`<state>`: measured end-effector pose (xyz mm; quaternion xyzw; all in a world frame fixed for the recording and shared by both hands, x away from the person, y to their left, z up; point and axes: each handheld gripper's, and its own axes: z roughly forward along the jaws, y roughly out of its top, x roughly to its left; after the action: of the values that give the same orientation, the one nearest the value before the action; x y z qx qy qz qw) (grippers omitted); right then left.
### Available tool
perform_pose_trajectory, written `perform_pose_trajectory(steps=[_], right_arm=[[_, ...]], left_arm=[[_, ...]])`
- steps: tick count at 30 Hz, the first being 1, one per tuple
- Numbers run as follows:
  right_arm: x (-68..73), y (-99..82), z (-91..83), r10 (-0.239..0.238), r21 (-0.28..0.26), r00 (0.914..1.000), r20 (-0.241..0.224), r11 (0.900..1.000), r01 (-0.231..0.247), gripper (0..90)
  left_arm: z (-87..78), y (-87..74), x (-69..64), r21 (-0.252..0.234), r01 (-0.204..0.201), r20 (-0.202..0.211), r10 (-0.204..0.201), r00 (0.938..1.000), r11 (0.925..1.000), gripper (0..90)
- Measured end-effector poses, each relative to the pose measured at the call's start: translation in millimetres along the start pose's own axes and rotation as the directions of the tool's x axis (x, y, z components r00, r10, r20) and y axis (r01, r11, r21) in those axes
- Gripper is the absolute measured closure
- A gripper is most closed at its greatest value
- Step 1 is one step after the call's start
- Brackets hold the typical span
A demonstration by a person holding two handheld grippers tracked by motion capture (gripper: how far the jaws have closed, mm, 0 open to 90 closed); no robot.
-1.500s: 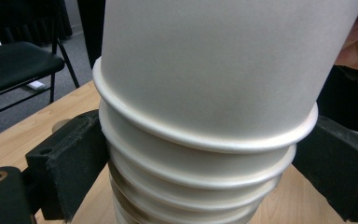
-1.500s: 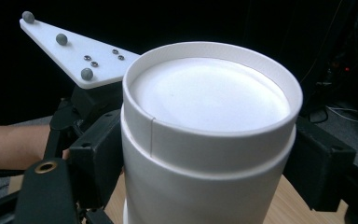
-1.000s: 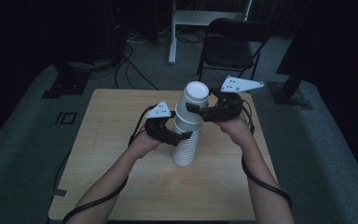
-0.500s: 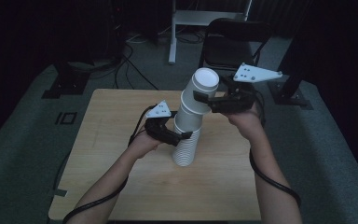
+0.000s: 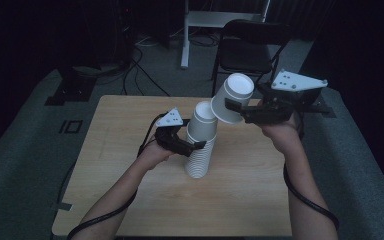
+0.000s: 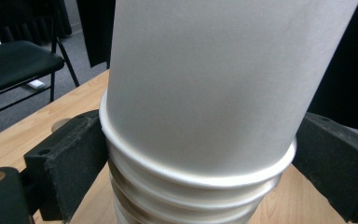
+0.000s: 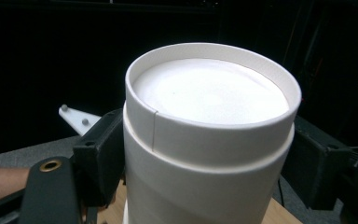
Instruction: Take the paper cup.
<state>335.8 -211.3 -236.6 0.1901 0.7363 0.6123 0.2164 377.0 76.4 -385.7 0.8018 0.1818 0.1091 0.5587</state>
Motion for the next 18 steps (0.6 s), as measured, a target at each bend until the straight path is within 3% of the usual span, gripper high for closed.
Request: perform_pose_trajectory(steps=[8,18], right_arm=[[-6.2,-18.7,-17.1,0.025,0.011,0.9994,0.023,0.9996,-0.025,22.9],[-7.6,-52.4,-24.7,0.065,0.03,0.9972,0.038,0.9973,-0.066,22.9]], left_arm=[[-8.3,3.0,-3.5,-0.026,-0.006,-0.007,0.006,1.0,0.9996,5.4],[-24.4,-6.8,-13.8,-0.006,-0.03,-0.042,0.03,0.9987,0.9995,5.4]])
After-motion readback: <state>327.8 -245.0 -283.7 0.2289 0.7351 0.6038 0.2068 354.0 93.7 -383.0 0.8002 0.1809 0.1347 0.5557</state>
